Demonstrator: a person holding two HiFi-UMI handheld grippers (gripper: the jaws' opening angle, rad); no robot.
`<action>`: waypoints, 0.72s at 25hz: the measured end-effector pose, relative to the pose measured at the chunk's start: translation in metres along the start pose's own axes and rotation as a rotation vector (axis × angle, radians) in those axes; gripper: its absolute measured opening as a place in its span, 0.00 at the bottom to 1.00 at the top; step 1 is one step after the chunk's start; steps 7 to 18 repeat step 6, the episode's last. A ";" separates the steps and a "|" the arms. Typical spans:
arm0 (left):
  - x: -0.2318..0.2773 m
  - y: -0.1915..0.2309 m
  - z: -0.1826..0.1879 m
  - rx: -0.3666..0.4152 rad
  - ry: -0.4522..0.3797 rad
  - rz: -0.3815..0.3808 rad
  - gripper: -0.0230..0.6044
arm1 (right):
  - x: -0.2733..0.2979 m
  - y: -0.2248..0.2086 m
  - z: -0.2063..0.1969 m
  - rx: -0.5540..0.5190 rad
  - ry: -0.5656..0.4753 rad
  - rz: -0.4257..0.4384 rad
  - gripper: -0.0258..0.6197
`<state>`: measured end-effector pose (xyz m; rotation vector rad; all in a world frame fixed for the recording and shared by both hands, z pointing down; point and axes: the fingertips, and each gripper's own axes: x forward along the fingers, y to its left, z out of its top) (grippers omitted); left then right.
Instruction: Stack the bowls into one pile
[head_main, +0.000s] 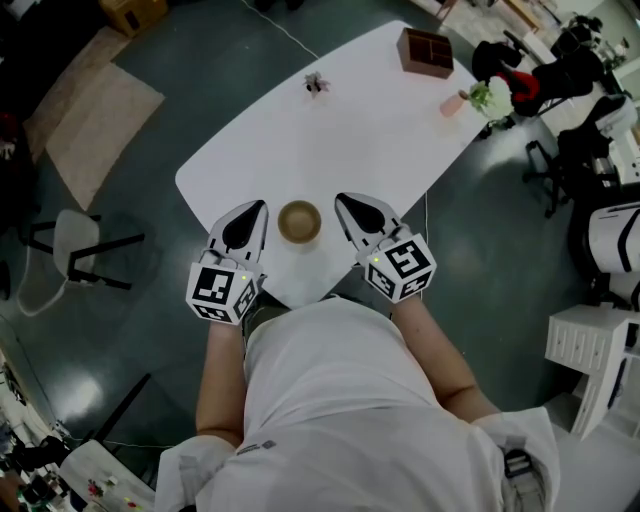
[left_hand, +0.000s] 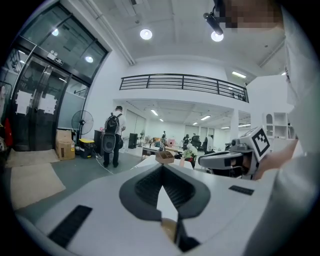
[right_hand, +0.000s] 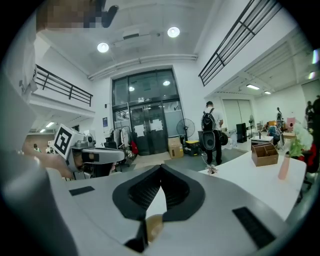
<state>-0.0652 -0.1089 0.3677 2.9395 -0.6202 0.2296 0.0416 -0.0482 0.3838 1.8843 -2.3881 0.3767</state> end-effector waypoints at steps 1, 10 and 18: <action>0.000 -0.001 -0.001 0.003 0.004 0.000 0.04 | -0.001 0.000 0.000 0.000 0.000 -0.001 0.05; -0.002 -0.003 -0.004 0.037 0.023 -0.003 0.04 | -0.002 0.001 -0.004 0.001 0.012 -0.008 0.05; -0.002 -0.003 -0.004 0.037 0.023 -0.003 0.04 | -0.002 0.001 -0.004 0.001 0.012 -0.008 0.05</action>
